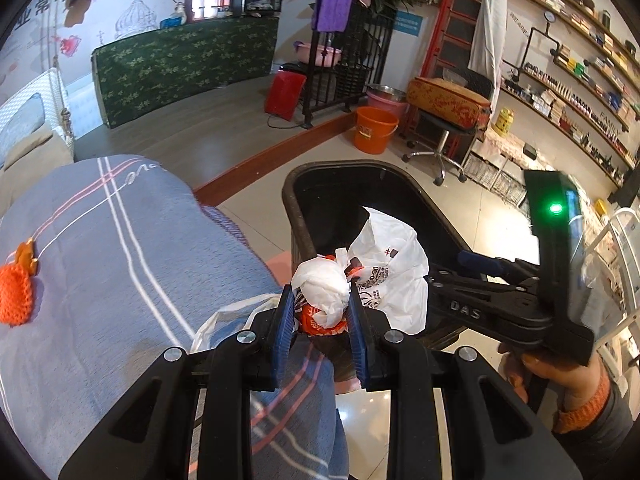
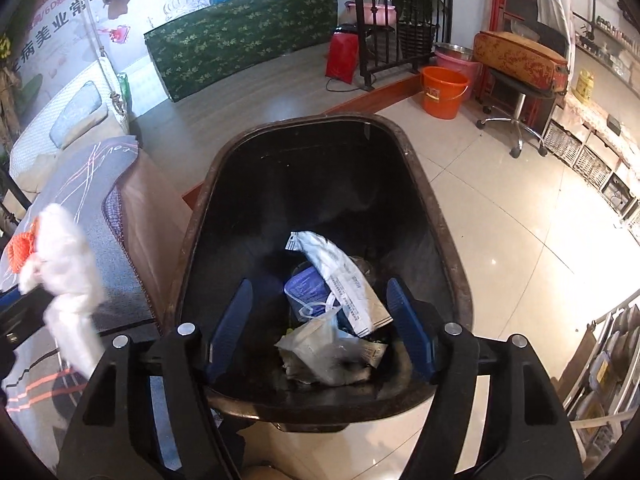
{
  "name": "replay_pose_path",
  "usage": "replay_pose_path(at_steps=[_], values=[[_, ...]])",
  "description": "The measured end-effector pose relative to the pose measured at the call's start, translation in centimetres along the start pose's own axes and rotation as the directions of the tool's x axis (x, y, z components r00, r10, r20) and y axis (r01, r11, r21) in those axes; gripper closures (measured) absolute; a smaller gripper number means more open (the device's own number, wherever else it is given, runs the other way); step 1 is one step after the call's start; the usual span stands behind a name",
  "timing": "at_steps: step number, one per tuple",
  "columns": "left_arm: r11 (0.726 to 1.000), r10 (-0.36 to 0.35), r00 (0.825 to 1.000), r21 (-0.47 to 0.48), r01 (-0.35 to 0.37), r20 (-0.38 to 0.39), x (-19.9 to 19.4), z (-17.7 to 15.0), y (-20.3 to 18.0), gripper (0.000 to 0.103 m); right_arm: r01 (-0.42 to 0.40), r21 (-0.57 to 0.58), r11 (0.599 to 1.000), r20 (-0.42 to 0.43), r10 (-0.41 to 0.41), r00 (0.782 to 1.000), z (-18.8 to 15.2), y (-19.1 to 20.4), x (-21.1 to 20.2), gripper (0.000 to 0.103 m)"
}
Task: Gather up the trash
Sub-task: 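Open the left tool to drop the white bag into the bin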
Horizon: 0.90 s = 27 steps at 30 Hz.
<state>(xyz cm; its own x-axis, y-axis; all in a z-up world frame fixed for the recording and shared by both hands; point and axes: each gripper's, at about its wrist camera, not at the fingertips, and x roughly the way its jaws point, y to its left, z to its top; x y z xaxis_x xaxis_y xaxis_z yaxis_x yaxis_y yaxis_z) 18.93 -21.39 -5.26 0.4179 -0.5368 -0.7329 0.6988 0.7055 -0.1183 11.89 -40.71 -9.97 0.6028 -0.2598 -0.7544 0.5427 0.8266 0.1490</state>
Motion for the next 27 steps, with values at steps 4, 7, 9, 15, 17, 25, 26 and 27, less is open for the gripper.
replay_pose_path(at_steps=[4, 7, 9, 15, 17, 25, 26, 27], values=[[1.000, -0.021, 1.000, 0.008, 0.022, -0.016, 1.0, 0.7, -0.7, 0.077, 0.012, 0.040, 0.999, 0.024, -0.013, 1.000, -0.2, -1.3, -1.5, 0.033], [0.999, -0.040, 0.999, 0.010, 0.041, -0.034, 2.2, 1.4, -1.4, 0.077, 0.029, 0.066, 0.997, 0.041, -0.032, 0.999, -0.3, -2.4, -2.6, 0.033], [0.999, -0.049, 0.998, 0.019, 0.050, -0.044, 2.8, 1.7, -2.0, 0.077, 0.039, 0.077, 0.996, 0.044, -0.043, 0.998, -0.4, -2.9, -3.1, 0.033], [0.996, -0.062, 0.995, 0.061, 0.066, -0.074, 4.7, 2.7, -4.1, 0.077, 0.064, 0.125, 0.990, 0.050, -0.071, 0.996, -0.7, -5.2, -4.0, 0.033], [0.995, -0.064, 0.995, 0.077, 0.070, -0.082, 5.2, 2.8, -4.7, 0.077, 0.069, 0.135, 0.988, 0.050, -0.076, 0.996, -0.8, -5.8, -4.2, 0.033], [0.990, -0.073, 0.991, 0.111, 0.086, -0.114, 6.5, 3.2, -6.4, 0.076, 0.097, 0.177, 0.979, 0.053, -0.108, 0.993, -0.9, -7.4, -4.9, 0.033], [0.990, -0.075, 0.991, 0.112, 0.088, -0.115, 6.6, 3.2, -6.5, 0.075, 0.099, 0.180, 0.979, 0.053, -0.110, 0.992, -0.9, -7.6, -5.0, 0.033], [0.990, -0.074, 0.990, 0.114, 0.088, -0.117, 6.6, 3.3, -6.7, 0.074, 0.101, 0.183, 0.978, 0.053, -0.112, 0.992, -0.9, -7.6, -5.0, 0.033]])
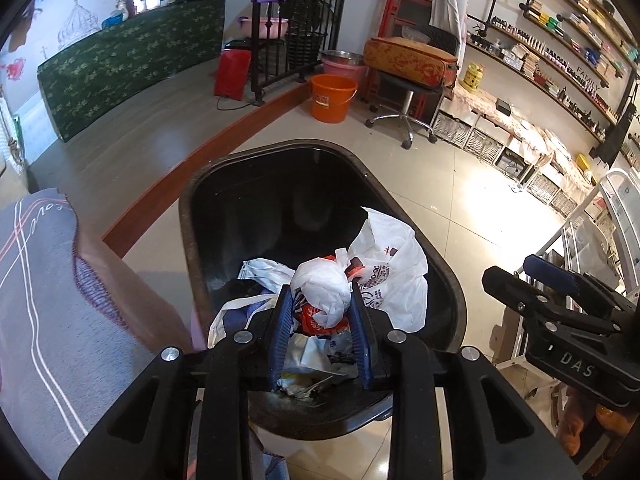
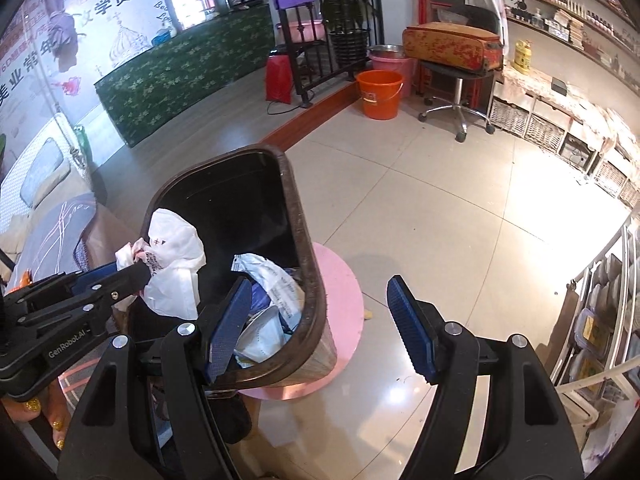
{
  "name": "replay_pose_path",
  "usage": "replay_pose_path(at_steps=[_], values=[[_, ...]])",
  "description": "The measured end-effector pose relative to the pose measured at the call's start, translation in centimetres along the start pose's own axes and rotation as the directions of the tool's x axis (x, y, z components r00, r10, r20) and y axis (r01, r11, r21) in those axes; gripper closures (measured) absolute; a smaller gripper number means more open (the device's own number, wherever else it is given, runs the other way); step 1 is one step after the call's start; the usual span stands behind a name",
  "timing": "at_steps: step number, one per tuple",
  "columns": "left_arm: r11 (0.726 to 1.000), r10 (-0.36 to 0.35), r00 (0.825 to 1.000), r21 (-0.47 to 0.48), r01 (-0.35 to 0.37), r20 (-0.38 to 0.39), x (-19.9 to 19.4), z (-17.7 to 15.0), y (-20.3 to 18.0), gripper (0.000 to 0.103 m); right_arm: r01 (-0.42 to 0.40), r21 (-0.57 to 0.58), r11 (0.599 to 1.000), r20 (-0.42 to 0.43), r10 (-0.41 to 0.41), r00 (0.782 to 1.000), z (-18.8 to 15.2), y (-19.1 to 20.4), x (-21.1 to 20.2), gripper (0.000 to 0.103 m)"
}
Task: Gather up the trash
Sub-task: 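Open the left tool to drop the white bag into the bin, then move both tools back over the table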
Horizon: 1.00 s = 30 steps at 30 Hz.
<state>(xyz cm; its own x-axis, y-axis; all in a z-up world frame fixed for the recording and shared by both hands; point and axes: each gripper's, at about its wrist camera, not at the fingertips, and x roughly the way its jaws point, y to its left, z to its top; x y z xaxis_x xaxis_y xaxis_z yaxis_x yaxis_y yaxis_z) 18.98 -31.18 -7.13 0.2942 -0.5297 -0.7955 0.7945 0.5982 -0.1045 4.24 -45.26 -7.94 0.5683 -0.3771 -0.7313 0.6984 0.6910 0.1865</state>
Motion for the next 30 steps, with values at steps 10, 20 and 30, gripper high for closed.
replay_pose_path(at_steps=[10, 20, 30], values=[[0.999, 0.033, 0.999, -0.004, -0.033, 0.043, -1.0, 0.2, 0.2, 0.029, 0.008, 0.013, 1.000, -0.003, -0.008, 1.000, -0.1, 0.4, 0.0, 0.033], [0.991, 0.118, 0.989, -0.070, -0.112, 0.084, -4.1, -1.2, 3.5, 0.022, -0.053, -0.043, 0.998, -0.023, 0.052, 0.998, 0.0, 3.7, 0.4, 0.033], [0.946, 0.263, 0.960, -0.222, -0.236, 0.096, -8.9, -4.9, 10.1, 0.020, -0.182, -0.166, 0.969, -0.054, 0.175, 0.983, -0.5, 11.2, 0.1, 0.030]])
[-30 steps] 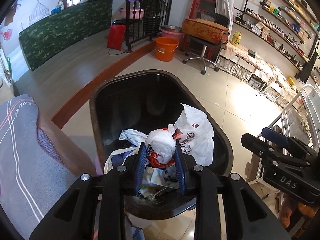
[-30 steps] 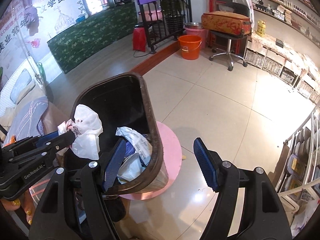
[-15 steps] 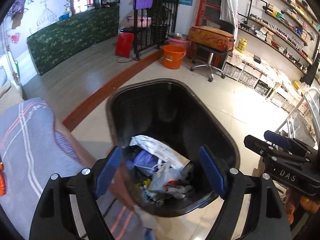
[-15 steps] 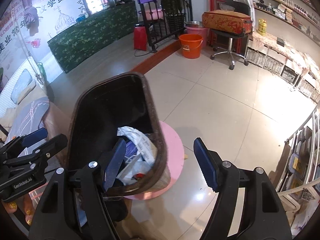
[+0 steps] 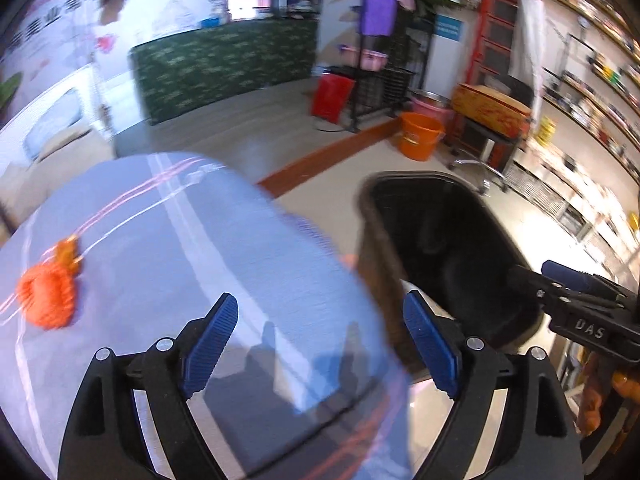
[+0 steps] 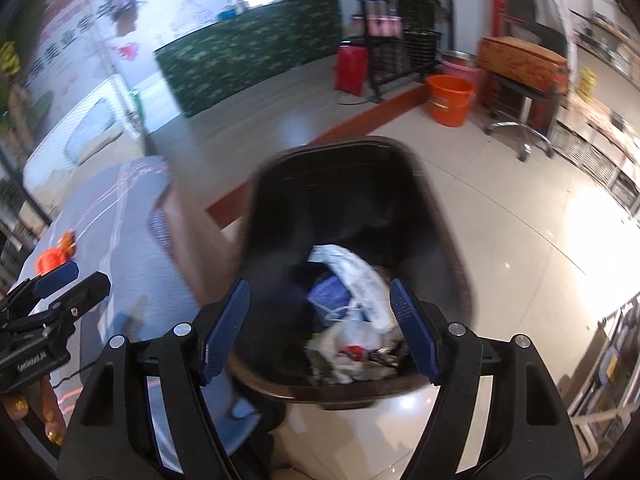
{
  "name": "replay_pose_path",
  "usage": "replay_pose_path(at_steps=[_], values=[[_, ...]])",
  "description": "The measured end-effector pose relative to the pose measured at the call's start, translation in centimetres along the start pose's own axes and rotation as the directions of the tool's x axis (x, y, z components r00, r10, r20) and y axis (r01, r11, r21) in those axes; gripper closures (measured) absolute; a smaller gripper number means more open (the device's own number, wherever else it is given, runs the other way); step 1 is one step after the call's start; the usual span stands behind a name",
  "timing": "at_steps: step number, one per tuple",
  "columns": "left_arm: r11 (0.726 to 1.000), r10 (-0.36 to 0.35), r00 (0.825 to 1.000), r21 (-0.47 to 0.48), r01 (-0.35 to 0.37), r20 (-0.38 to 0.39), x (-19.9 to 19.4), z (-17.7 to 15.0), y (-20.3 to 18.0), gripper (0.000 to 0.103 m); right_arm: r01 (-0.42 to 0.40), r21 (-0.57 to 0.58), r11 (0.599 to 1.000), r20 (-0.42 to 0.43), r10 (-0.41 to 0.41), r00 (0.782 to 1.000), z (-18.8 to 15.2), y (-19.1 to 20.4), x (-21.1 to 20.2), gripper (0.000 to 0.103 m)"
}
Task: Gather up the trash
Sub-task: 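Move both tools back over the table, then grasp the orange mesh net with the left tool while the right tool grasps the orange peel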
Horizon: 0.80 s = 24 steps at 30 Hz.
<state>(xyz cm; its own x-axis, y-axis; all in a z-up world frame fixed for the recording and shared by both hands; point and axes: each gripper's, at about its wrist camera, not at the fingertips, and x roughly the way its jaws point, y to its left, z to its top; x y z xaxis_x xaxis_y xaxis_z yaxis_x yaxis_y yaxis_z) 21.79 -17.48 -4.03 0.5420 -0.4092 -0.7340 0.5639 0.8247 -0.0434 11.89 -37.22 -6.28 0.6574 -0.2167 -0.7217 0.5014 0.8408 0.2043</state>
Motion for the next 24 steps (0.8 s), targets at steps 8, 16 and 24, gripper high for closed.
replay_pose_path(at_steps=[8, 16, 24], values=[[0.964, 0.188, 0.982, -0.193, -0.184, 0.003, -3.1, -1.7, 10.6, 0.019, -0.125, -0.128, 0.984, -0.044, 0.120, 0.992, 0.6, 7.7, 1.0, 0.030], [0.895, 0.325, 0.944, -0.307, -0.324, -0.050, -4.6, -3.3, 19.6, 0.018, -0.244, -0.259, 0.934, -0.097, 0.226, 0.969, 0.6, 15.7, 1.5, 0.030], [0.893, 0.303, 0.948, -0.318, -0.319, -0.100, -1.6, -2.0, 23.6, 0.017, -0.299, -0.361, 0.883, -0.141, 0.265, 0.954, 0.4, 21.8, 1.9, 0.030]])
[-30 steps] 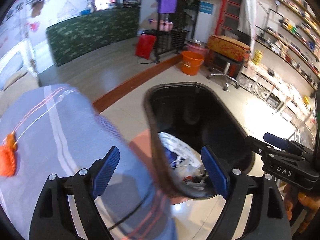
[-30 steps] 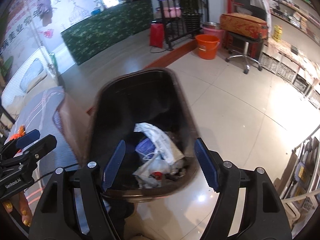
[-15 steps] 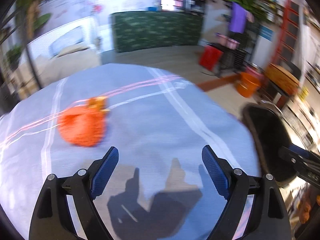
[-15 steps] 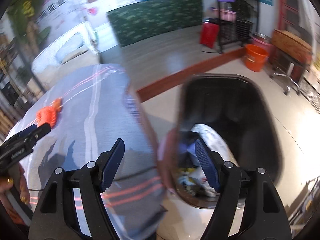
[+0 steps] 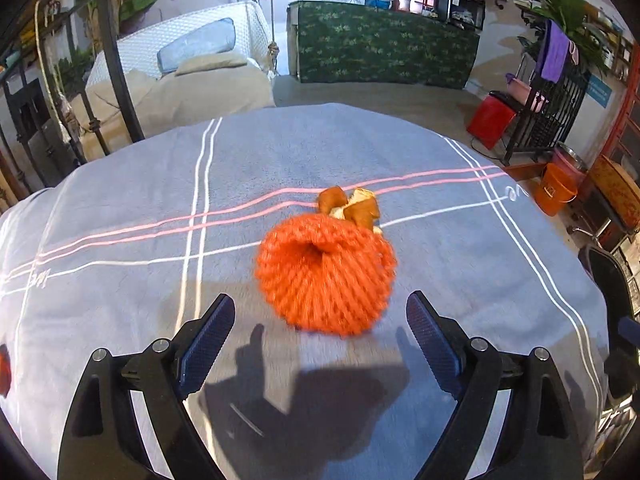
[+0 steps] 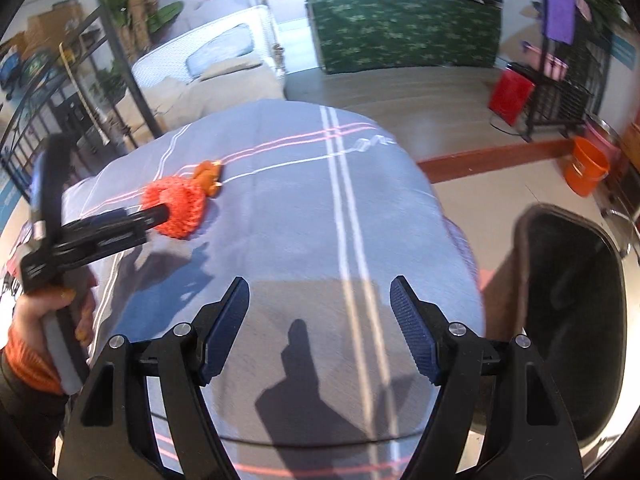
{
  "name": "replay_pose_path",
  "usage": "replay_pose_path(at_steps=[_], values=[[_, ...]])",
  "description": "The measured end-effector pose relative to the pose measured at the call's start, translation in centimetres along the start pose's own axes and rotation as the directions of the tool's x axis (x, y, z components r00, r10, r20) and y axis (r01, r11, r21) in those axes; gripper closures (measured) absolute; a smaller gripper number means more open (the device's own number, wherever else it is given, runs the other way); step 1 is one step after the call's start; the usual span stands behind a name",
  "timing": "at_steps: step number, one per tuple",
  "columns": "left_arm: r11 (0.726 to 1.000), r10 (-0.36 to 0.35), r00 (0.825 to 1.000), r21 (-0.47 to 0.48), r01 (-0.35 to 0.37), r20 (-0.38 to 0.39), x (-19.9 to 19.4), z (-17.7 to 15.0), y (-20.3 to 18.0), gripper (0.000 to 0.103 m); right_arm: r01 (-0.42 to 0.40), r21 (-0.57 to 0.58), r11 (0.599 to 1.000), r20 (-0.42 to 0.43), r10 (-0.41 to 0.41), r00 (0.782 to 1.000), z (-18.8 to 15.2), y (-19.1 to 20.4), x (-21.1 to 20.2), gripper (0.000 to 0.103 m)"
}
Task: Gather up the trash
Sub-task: 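Grasp the orange mesh net with the left tool while the right tool grasps the orange peel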
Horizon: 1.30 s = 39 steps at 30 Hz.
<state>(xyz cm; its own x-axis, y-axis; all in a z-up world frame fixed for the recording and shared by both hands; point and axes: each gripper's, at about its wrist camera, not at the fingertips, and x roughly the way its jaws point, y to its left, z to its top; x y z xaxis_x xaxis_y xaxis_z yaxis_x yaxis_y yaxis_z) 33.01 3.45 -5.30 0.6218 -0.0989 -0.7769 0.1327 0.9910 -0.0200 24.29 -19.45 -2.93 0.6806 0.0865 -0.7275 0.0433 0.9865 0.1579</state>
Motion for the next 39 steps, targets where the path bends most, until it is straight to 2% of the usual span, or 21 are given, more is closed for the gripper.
replay_pose_path(at_steps=[2, 4, 6, 7, 8, 11, 15, 18, 21, 25, 29, 31, 32, 36, 39], values=[[1.000, -0.003, 1.000, 0.003, 0.003, -0.007, 1.1, 0.6, 0.0, 0.017, -0.003, -0.015, 1.000, -0.005, 0.003, 1.000, 0.5, 0.7, 0.4, 0.030], [1.000, 0.000, 1.000, 0.003, 0.000, -0.009, 1.9, 0.8, 0.1, 0.021, -0.007, -0.025, 1.000, -0.012, 0.007, 1.000, 1.1, 1.4, 0.8, 0.030], [1.000, -0.017, 1.000, -0.009, 0.016, -0.019, 2.3, 0.7, 0.3, 0.047, -0.017, -0.033, 0.999, -0.021, 0.017, 1.000, 1.9, 2.1, 1.5, 0.030], [0.999, -0.030, 0.999, -0.023, 0.029, -0.024, 2.3, 0.6, 0.7, 0.053, -0.023, -0.035, 0.999, -0.026, 0.022, 0.999, 2.3, 2.7, 2.0, 0.030], [0.999, -0.043, 0.999, -0.034, 0.042, -0.019, 2.1, 0.5, 0.9, 0.066, -0.031, -0.036, 0.999, -0.032, 0.030, 0.999, 2.7, 2.9, 2.4, 0.030], [0.997, -0.044, 0.999, -0.065, 0.046, 0.026, 0.4, -0.2, 1.8, 0.076, -0.059, -0.048, 0.997, -0.051, 0.057, 0.997, 4.2, 4.3, 4.2, 0.030], [0.992, -0.030, 0.995, -0.119, 0.041, 0.092, -2.0, -0.4, 3.7, 0.077, -0.113, -0.081, 0.990, -0.087, 0.106, 0.991, 6.3, 7.2, 7.3, 0.030], [0.989, 0.013, 0.993, -0.148, 0.005, 0.116, -3.4, -0.8, 5.2, 0.077, -0.145, -0.109, 0.983, -0.140, 0.129, 0.982, 7.7, 10.0, 10.7, 0.030], [0.983, 0.033, 0.993, -0.184, -0.012, 0.109, -3.8, -1.2, 6.6, 0.077, -0.139, -0.142, 0.980, -0.184, 0.112, 0.977, 8.9, 12.2, 13.8, 0.030], [0.974, 0.024, 0.995, -0.227, -0.002, 0.097, -3.4, -1.2, 8.2, 0.077, -0.125, -0.167, 0.978, -0.218, 0.088, 0.972, 10.3, 14.2, 16.8, 0.030], [0.971, 0.016, 0.995, -0.238, 0.007, 0.095, -3.1, -1.3, 8.3, 0.077, -0.085, -0.196, 0.977, -0.216, 0.042, 0.975, 10.9, 15.4, 18.7, 0.037], [0.971, 0.012, 0.996, -0.237, 0.011, 0.094, -3.1, -1.5, 8.3, 0.077, -0.066, -0.201, 0.977, -0.199, 0.025, 0.980, 11.1, 15.5, 18.9, 0.045], [0.972, 0.011, 0.995, -0.237, 0.012, 0.095, -3.1, -1.5, 8.3, 0.077, -0.063, -0.206, 0.976, -0.192, 0.023, 0.981, 11.1, 15.5, 18.7, 0.055], [0.972, -0.004, 0.996, -0.234, 0.025, 0.093, -3.2, -1.5, 8.3, 0.077, -0.066, -0.219, 0.973, -0.172, 0.028, 0.985, 10.9, 15.3, 17.8, 0.063], [0.974, -0.008, 0.995, -0.226, 0.031, 0.098, -3.4, -1.5, 8.2, 0.077, -0.081, -0.210, 0.974, -0.167, 0.046, 0.985, 10.3, 14.8, 16.5, 0.065]])
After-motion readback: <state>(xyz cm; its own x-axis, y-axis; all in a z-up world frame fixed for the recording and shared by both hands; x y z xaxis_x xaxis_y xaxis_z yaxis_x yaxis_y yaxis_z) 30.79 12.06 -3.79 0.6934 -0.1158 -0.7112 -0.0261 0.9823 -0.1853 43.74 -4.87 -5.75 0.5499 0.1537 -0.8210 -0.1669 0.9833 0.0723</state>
